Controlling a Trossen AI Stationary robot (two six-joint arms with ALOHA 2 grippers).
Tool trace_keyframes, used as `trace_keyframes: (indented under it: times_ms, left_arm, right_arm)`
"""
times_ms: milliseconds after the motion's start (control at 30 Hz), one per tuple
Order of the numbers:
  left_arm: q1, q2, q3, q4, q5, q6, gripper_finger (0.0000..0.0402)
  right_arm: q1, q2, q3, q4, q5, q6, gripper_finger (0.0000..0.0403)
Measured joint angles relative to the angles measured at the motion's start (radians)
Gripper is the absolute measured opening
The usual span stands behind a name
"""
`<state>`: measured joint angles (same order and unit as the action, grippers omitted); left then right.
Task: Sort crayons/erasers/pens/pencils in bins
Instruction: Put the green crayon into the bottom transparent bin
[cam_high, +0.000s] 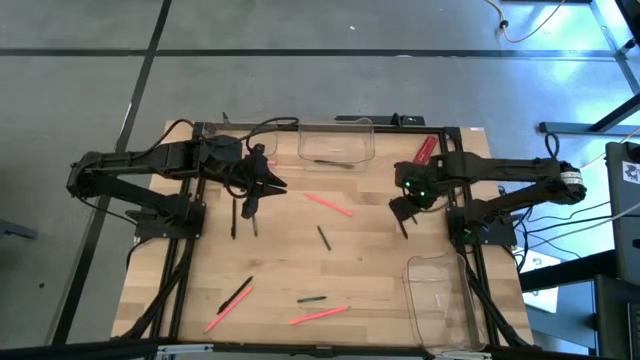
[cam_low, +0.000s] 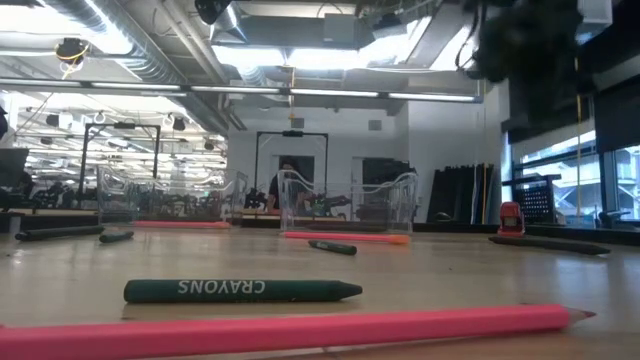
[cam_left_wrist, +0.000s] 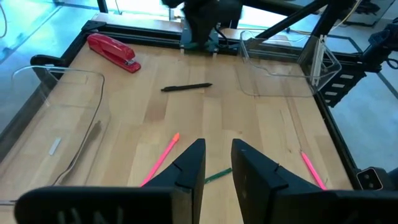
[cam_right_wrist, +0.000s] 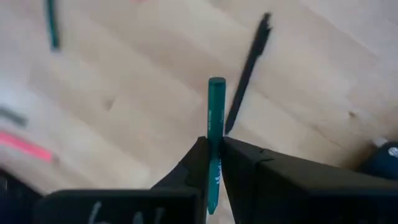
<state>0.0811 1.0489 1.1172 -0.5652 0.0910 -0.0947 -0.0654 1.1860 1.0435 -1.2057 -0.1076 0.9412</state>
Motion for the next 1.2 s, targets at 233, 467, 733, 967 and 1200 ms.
trace_keyframes:
  times_ms: [233,467,733,967,1200]
  left_arm:
    - [-0.001,0.000,0.000,0.000,0.000,0.001,0.0071]
    - [-0.001,0.000,0.000,0.002,0.040,0.055,0.0071]
    - [-0.001,0.000,0.000,0.006,0.118,0.108,0.0071]
    - [-0.001,0.000,0.000,0.064,0.342,0.132,0.0071]
    - [-0.007,0.000,0.000,0.091,0.368,0.131,0.0071]
  right_arm:
    - [0.274,-0.003,0.139,-0.048,-0.040,0.113,0.0036]
    - [0.562,-0.003,0.128,-0.038,-0.104,0.455,0.0037]
    - [0.773,-0.003,0.005,0.194,-0.105,0.772,0.0037]
    - [0.860,0.012,-0.150,0.393,-0.101,0.892,0.0037]
    - [0.875,0.043,-0.323,0.574,-0.096,0.884,0.0037]
